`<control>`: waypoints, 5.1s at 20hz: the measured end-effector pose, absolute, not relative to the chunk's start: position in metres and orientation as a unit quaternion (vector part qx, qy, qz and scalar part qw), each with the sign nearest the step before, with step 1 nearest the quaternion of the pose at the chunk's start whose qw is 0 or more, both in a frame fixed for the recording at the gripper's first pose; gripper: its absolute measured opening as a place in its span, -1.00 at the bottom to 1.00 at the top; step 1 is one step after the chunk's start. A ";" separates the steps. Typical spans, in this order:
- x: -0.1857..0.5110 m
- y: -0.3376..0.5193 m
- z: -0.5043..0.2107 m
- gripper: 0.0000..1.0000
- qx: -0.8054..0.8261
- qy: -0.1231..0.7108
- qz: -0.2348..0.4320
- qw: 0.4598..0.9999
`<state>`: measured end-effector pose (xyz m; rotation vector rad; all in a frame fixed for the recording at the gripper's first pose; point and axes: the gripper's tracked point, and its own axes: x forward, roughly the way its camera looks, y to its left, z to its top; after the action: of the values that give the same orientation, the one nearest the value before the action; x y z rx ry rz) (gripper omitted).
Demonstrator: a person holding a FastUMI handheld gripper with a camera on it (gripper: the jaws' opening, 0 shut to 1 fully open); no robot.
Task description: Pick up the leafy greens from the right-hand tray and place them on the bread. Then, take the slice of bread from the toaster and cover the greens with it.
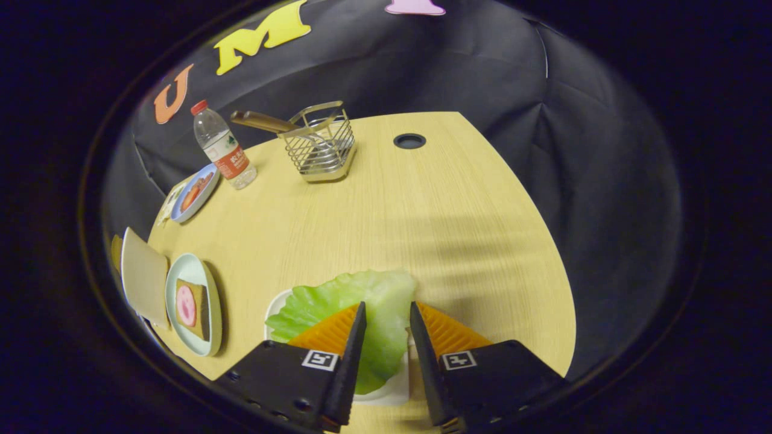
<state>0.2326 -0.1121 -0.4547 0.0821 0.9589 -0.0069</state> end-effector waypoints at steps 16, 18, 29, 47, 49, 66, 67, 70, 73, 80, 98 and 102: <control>0.208 -0.096 -0.397 -0.99 0.008 0.414 -0.015 0.910; 0.200 -0.089 -0.383 -1.00 0.002 0.400 -0.011 0.916; 0.150 -0.020 -0.304 -1.00 -0.023 0.341 -0.003 0.940; 0.112 0.197 -0.315 -0.99 -0.063 0.375 0.090 0.921; 0.114 0.222 -0.322 -1.00 -0.059 0.388 0.108 0.913; 0.208 0.197 -0.410 -0.99 -0.075 0.450 0.059 0.888; 0.210 0.195 -0.413 -0.99 -0.073 0.453 0.057 0.887; 0.212 0.196 -0.418 -0.91 -0.063 0.456 0.058 0.886; 0.209 0.194 -0.412 -0.82 -0.059 0.450 0.056 0.889; 0.181 0.181 -0.366 0.09 -0.045 0.417 0.046 0.906; 0.112 0.311 -0.213 0.93 -0.011 0.200 0.088 0.976; 0.115 0.362 -0.223 0.93 -0.002 0.216 0.089 0.972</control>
<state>0.1152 0.3617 -0.2235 -0.0033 0.4351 0.1796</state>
